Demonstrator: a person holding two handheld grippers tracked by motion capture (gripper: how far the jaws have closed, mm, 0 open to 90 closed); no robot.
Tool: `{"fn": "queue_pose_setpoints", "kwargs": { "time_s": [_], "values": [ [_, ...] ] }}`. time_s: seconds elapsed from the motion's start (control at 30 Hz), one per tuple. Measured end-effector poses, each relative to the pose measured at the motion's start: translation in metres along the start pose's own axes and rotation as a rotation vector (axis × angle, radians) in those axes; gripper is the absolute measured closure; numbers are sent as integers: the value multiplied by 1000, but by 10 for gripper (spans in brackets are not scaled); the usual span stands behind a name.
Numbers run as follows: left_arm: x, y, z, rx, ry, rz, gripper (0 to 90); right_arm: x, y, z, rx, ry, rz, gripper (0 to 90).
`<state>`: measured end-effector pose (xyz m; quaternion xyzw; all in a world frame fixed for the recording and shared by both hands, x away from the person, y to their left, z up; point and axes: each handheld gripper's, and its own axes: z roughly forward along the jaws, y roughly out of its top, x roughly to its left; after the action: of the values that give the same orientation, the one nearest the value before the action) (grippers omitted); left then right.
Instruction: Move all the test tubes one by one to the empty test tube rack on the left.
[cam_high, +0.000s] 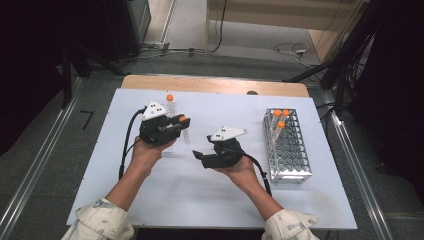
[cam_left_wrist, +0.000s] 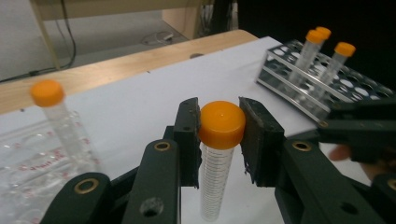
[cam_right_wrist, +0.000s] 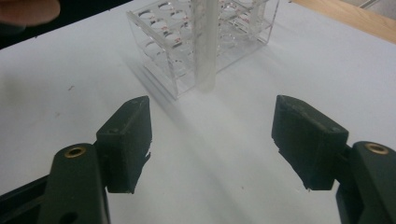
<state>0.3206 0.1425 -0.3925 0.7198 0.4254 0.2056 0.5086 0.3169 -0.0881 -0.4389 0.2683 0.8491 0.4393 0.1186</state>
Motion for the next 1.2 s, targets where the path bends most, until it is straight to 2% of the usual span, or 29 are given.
{"fn": "queue_pose_setpoints", "kwargs": {
  "time_s": [0.13,0.27,0.37,0.57,0.8,1.0,1.2],
  "values": [
    [9,11,2,1,41,1,704,0,-4,-6,1,-4,1,245],
    [16,22,2,-9,75,10,704,1,-8,-10,9,-6,-18,225],
    [24,28,4,-10,107,-1,704,1,-11,-13,12,-6,-17,223],
    [41,31,13,-9,134,-37,704,-2,-18,-19,9,-15,-8,223],
    [49,37,14,-27,182,-46,704,-8,-23,-24,1,-27,6,224],
    [54,38,19,-29,253,-34,704,-8,-25,-25,1,-26,15,224],
    [61,37,24,-39,273,-62,704,-10,-27,-25,0,-32,16,226]
  ]
}}
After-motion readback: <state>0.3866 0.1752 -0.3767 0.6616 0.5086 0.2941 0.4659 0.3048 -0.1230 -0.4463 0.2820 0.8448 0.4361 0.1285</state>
